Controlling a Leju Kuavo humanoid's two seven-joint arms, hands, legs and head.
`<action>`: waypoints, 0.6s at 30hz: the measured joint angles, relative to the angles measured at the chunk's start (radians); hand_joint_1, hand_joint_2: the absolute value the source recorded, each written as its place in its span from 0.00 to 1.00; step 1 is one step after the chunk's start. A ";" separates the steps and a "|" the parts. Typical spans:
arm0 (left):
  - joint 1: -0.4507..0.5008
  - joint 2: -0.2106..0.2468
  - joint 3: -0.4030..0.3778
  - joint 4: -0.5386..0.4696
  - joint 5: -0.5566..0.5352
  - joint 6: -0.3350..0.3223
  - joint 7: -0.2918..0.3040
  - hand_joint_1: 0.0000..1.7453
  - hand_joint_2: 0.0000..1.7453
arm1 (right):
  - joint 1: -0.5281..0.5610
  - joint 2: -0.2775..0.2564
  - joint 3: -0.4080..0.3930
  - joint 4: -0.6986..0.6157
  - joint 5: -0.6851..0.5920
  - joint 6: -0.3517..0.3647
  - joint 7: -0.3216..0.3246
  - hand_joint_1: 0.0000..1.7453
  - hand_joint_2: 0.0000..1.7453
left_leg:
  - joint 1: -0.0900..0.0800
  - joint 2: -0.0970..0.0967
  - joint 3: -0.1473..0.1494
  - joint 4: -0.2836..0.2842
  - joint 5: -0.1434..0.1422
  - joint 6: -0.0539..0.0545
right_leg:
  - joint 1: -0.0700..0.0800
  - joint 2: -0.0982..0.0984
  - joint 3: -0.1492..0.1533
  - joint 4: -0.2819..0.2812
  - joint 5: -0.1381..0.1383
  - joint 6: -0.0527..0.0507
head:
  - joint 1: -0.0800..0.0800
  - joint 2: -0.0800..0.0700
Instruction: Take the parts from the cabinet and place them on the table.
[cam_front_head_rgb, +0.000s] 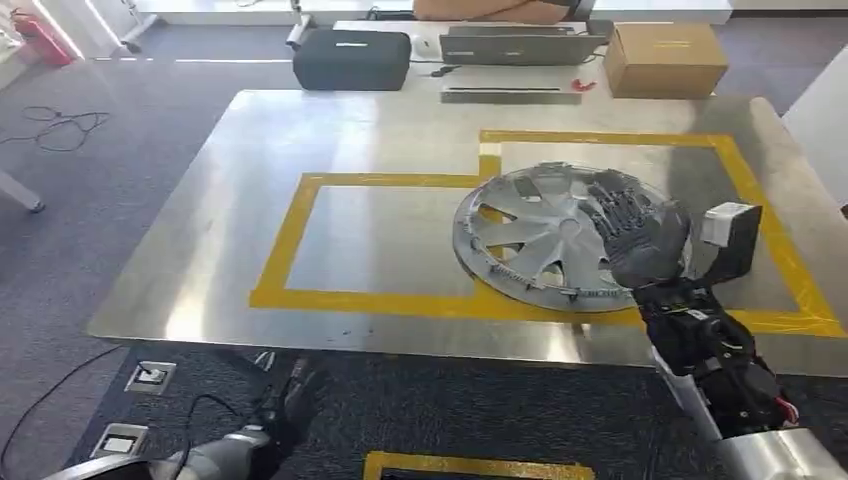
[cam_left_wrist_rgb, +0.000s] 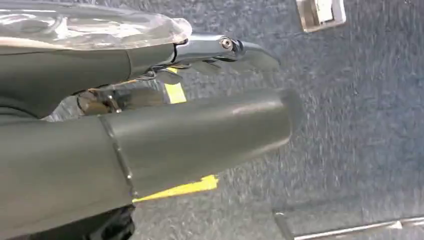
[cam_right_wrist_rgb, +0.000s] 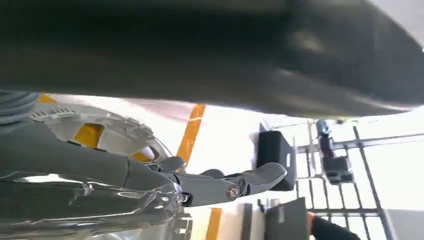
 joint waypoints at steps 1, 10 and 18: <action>0.002 0.005 0.000 0.000 0.003 0.000 -0.002 0.00 0.00 | 0.027 -0.016 0.006 -0.048 0.006 -0.002 0.007 0.00 0.00 | 0.000 0.001 0.000 0.000 -0.001 0.000 | 0.000 0.001 0.000 0.000 0.000 0.000 | 0.000 0.000; 0.013 0.028 0.000 0.000 0.012 0.015 -0.016 0.00 0.00 | 0.211 -0.123 0.035 -0.376 0.103 -0.099 0.020 0.00 0.00 | 0.000 0.002 0.002 0.000 -0.006 0.001 | 0.000 0.002 0.001 -0.001 -0.004 -0.001 | 0.000 0.000; 0.030 0.031 0.000 -0.002 0.003 0.018 -0.013 0.00 0.00 | 0.303 -0.155 0.032 -0.508 0.106 -0.113 -0.024 0.00 0.00 | 0.009 0.012 0.045 -0.046 -0.003 0.034 | 0.002 -0.010 0.017 0.003 -0.024 0.020 | -0.001 0.000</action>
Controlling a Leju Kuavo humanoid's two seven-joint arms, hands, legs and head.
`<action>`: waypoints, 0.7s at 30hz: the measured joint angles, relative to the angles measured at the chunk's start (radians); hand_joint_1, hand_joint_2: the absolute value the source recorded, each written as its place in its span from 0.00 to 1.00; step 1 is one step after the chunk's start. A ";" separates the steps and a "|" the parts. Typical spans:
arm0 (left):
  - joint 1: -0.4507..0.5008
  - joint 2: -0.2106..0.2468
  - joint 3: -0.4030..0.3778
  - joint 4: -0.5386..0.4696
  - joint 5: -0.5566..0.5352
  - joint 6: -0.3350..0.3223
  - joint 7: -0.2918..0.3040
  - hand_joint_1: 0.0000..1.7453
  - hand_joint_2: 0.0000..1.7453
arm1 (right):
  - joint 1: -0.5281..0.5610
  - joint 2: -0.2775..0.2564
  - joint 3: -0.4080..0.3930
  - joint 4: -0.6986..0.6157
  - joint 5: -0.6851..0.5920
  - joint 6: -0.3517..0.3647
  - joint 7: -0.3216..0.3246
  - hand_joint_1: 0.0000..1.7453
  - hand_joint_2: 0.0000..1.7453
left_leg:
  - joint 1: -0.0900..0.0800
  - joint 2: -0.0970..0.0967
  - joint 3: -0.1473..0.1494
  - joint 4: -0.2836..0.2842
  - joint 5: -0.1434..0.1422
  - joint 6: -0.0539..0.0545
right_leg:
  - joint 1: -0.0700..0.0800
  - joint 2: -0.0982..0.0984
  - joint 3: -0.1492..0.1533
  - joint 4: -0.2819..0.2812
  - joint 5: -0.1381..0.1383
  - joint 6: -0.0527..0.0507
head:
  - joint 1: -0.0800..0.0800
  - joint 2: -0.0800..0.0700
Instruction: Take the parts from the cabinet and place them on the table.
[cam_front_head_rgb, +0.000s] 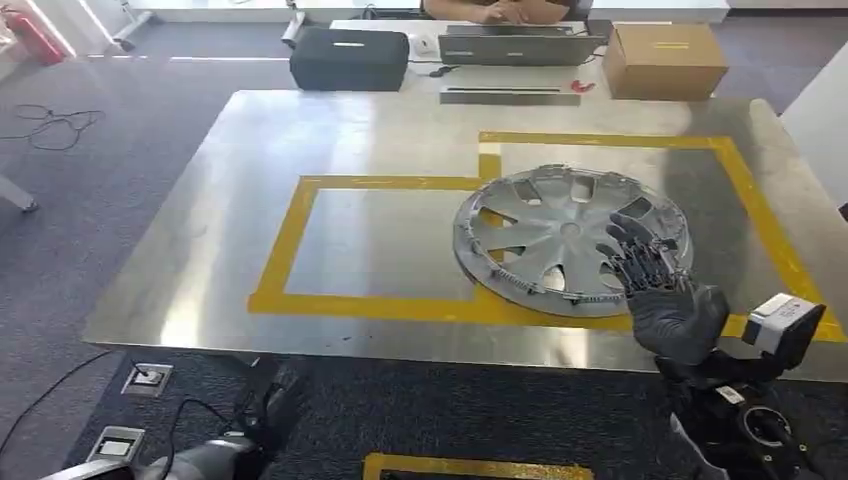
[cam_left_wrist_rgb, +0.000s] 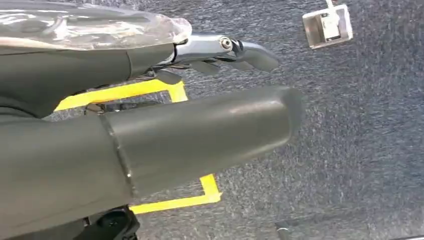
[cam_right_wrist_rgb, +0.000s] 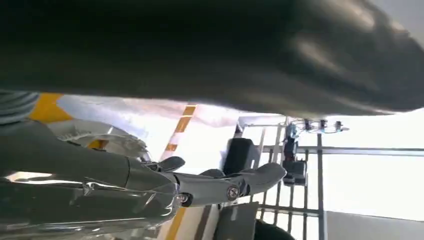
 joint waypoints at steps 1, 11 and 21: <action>0.002 0.000 0.000 0.000 0.000 0.000 0.000 0.00 0.00 | 0.001 -0.004 0.000 -0.006 0.003 -0.002 0.002 0.00 0.00 | 0.001 0.002 0.004 -0.002 0.002 0.003 | -0.001 -0.003 -0.026 0.060 -0.042 0.001 | 0.007 0.000; -0.016 0.006 0.000 0.000 -0.001 0.003 -0.003 0.00 0.00 | 0.040 -0.025 -0.005 -0.031 0.046 -0.080 0.068 0.00 0.00 | 0.010 0.003 -0.011 0.036 -0.002 -0.049 | -0.016 0.000 0.027 -0.006 -0.008 0.003 | 0.008 0.000; -0.030 0.007 0.000 0.000 -0.015 0.003 0.001 0.00 0.00 | 0.053 -0.031 -0.022 -0.040 0.048 -0.097 0.084 0.00 0.00 | 0.002 0.024 -0.132 0.380 -0.187 -0.042 | 0.010 -0.006 -0.003 -0.003 0.032 -0.051 | -0.020 0.000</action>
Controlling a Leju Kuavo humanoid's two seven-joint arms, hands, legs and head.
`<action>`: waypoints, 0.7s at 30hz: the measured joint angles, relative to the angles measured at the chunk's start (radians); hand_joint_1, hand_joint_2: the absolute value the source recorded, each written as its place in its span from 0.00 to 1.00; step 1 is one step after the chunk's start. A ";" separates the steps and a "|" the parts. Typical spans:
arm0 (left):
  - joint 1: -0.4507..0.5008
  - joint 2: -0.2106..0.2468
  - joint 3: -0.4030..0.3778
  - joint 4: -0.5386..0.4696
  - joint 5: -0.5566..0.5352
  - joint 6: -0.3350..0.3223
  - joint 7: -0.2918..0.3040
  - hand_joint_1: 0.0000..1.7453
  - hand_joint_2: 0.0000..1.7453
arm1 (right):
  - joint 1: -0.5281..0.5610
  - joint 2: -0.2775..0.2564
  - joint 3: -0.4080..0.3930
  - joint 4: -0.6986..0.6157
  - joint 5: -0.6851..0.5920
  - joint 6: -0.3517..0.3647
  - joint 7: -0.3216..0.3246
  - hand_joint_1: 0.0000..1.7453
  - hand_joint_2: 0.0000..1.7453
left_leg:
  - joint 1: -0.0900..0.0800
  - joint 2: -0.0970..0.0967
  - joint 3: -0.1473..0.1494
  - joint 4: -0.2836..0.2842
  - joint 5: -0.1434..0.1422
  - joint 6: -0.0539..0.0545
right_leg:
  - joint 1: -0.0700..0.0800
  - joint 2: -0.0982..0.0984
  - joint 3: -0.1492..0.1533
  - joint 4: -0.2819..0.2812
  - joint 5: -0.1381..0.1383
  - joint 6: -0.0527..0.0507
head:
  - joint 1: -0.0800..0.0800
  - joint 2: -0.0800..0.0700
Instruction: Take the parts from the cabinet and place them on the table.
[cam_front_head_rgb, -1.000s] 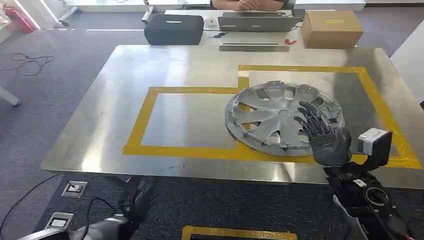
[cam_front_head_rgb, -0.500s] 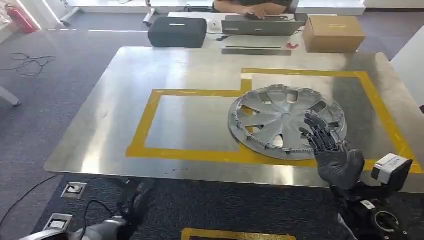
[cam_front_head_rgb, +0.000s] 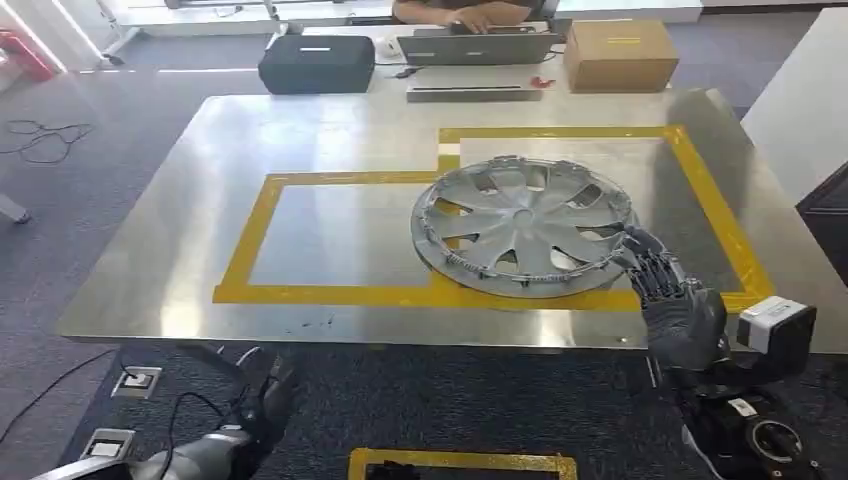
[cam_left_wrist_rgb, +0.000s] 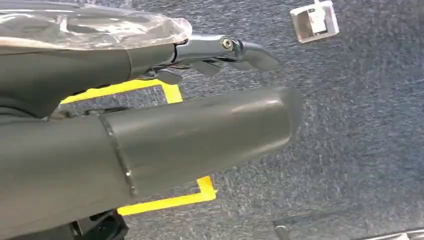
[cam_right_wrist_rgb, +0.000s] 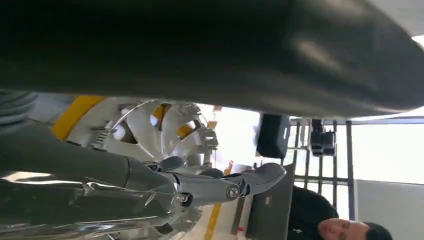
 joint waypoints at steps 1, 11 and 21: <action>-0.001 0.000 0.000 0.000 0.000 0.000 0.000 0.00 0.00 | 0.000 0.000 -0.002 -0.003 0.000 0.002 -0.003 0.00 0.00 | -0.006 0.000 0.047 -0.070 0.031 0.011 | 0.004 0.001 -0.001 0.000 0.001 0.000 | -0.001 0.000; -0.019 -0.001 0.000 0.000 -0.007 0.000 0.003 0.00 0.00 | 0.011 -0.009 -0.026 -0.016 -0.021 0.055 -0.032 0.00 0.00 | -0.026 0.011 0.169 -0.329 0.117 0.069 | 0.006 -0.001 -0.063 0.139 -0.114 0.035 | 0.018 0.000; -0.020 -0.006 0.000 0.000 -0.012 0.000 0.014 0.00 0.00 | 0.005 -0.012 -0.028 -0.016 -0.013 0.069 -0.037 0.00 0.00 | -0.034 0.010 0.116 -0.323 0.173 0.046 | 0.015 0.002 0.104 -0.021 -0.073 0.021 | 0.019 0.000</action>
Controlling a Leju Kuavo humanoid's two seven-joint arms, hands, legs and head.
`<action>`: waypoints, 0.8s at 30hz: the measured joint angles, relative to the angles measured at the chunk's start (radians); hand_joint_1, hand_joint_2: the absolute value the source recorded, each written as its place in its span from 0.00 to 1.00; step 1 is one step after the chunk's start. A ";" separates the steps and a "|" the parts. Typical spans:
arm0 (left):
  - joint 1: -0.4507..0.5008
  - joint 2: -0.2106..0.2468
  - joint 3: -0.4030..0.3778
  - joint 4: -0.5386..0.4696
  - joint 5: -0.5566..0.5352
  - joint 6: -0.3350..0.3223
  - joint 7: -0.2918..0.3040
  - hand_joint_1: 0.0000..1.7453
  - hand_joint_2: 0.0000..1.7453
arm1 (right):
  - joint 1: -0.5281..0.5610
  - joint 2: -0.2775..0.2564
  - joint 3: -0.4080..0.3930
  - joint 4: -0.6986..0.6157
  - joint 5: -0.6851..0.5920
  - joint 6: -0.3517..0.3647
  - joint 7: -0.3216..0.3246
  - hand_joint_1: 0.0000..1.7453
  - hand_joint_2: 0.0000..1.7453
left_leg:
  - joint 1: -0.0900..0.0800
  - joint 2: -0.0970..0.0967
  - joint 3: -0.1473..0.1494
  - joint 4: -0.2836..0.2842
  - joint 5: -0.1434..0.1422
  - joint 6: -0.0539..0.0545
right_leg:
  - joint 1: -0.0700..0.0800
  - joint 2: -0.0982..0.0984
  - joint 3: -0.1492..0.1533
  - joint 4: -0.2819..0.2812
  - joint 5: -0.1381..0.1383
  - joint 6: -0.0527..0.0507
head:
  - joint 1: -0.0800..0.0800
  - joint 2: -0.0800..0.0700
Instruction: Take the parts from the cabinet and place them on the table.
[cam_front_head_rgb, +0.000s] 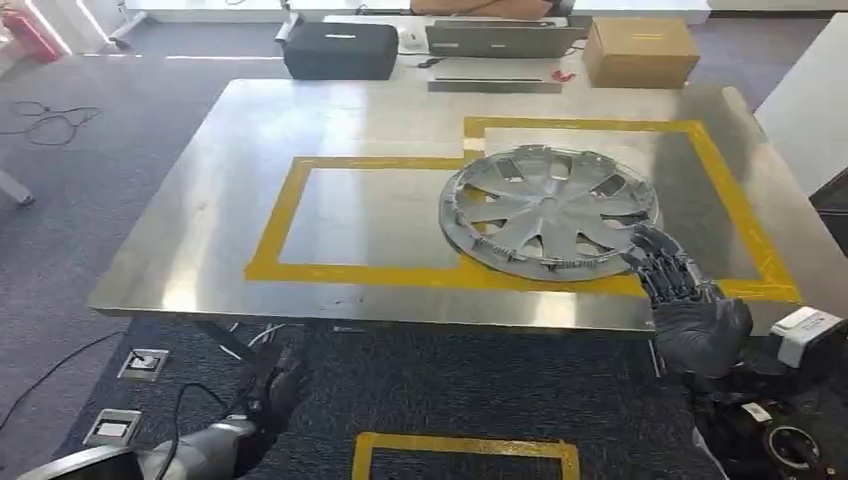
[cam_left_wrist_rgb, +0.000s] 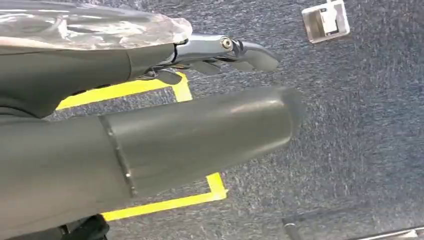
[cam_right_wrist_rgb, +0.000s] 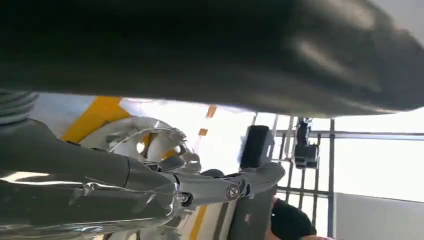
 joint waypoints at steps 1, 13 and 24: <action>0.000 0.000 0.000 0.000 0.000 0.000 0.000 0.00 0.00 | -0.001 0.000 0.000 0.000 0.000 0.000 0.000 0.00 0.00 | 0.001 0.000 -0.002 -0.001 0.008 -0.004 | 0.002 0.000 -0.004 0.003 0.003 -0.003 | 0.002 0.000; -0.006 -0.001 0.000 0.000 -0.002 0.003 0.003 0.00 0.00 | -0.002 0.000 0.000 0.000 -0.004 0.006 -0.009 0.00 0.00 | 0.026 -0.005 0.109 0.067 -0.122 -0.037 | -0.010 -0.008 -0.139 0.021 0.108 -0.014 | -0.019 0.000; -0.009 -0.001 0.000 0.000 0.005 0.005 0.005 0.00 0.00 | -0.003 -0.001 -0.001 0.011 -0.015 0.019 -0.013 0.00 0.00 | -0.001 -0.002 0.042 0.000 -0.054 0.033 | -0.017 -0.007 -0.233 0.357 -0.087 0.022 | 0.008 0.000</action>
